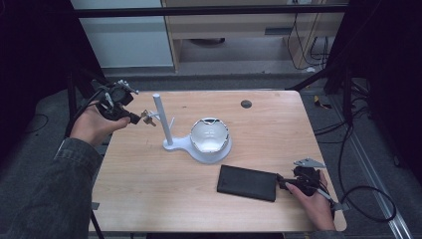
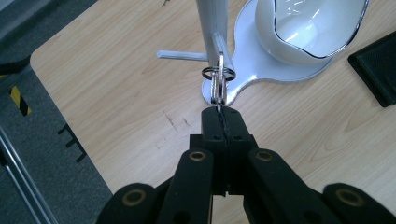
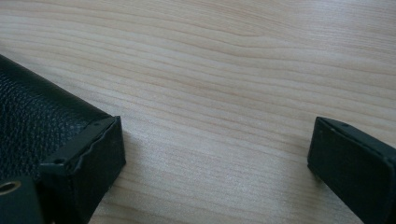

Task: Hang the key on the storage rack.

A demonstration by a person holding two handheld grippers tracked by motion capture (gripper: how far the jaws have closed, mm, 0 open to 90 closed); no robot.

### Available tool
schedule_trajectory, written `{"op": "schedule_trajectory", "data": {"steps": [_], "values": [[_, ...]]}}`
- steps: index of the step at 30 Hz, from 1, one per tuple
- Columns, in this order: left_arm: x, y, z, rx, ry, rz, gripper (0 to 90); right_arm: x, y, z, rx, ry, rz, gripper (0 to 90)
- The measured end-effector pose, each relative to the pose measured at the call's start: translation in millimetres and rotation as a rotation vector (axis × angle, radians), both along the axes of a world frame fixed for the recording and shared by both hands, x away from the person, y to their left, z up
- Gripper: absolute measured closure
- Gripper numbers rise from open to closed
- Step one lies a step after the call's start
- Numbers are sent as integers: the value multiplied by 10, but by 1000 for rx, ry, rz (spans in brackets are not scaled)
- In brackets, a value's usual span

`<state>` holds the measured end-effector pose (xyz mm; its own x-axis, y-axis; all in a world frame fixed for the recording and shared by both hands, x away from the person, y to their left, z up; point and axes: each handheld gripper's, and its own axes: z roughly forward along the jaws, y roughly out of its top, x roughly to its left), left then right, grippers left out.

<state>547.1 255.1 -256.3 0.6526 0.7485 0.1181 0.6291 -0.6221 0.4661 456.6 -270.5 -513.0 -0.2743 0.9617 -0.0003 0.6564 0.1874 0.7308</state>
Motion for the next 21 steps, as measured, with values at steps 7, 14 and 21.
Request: {"op": "schedule_trajectory", "data": {"steps": [7, 14, 21], "values": [[34, -30, -17, -2, 2, 5, 900, 0, 0, 0, 0, 0, 0, 44], [59, -72, -43, 4, 7, 3, 900, 0, -4, 1, -4, 0, 4, 44], [77, -82, -73, 8, 11, 3, 900, -1, -5, 1, -5, 0, 5, 44]]}}
